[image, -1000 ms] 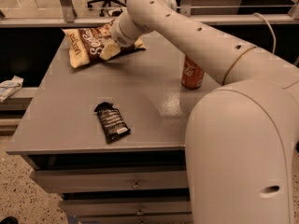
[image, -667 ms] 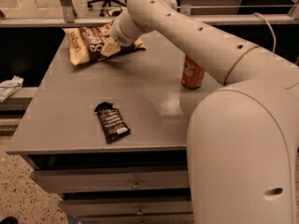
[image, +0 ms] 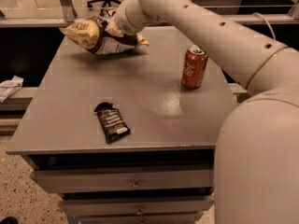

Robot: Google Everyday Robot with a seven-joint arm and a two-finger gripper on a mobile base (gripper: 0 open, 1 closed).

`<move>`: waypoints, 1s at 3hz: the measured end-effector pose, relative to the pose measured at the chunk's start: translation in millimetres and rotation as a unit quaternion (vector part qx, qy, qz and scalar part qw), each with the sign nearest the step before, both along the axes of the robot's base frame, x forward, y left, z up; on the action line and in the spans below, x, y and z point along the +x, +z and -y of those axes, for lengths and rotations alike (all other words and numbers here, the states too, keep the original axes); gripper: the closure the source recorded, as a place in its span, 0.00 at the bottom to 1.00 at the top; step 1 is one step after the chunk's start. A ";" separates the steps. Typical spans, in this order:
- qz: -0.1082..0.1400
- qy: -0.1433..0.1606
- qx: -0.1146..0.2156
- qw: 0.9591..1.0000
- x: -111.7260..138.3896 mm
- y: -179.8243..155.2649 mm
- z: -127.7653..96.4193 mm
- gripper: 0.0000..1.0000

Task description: Pick brown chip bag

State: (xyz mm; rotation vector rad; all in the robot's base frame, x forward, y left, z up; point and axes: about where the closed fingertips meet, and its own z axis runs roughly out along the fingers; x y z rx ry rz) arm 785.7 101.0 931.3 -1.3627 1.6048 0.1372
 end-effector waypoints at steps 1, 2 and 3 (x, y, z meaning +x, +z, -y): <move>0.051 0.005 0.046 0.998 -16.7 54.5 9.6 1.00; 0.094 0.013 0.104 0.990 -36.3 102.8 23.9 1.00; 0.098 0.019 0.113 0.988 -41.9 109.1 23.1 1.00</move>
Offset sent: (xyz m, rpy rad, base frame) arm -0.0637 -0.0503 0.1660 0.3558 -0.2969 0.0434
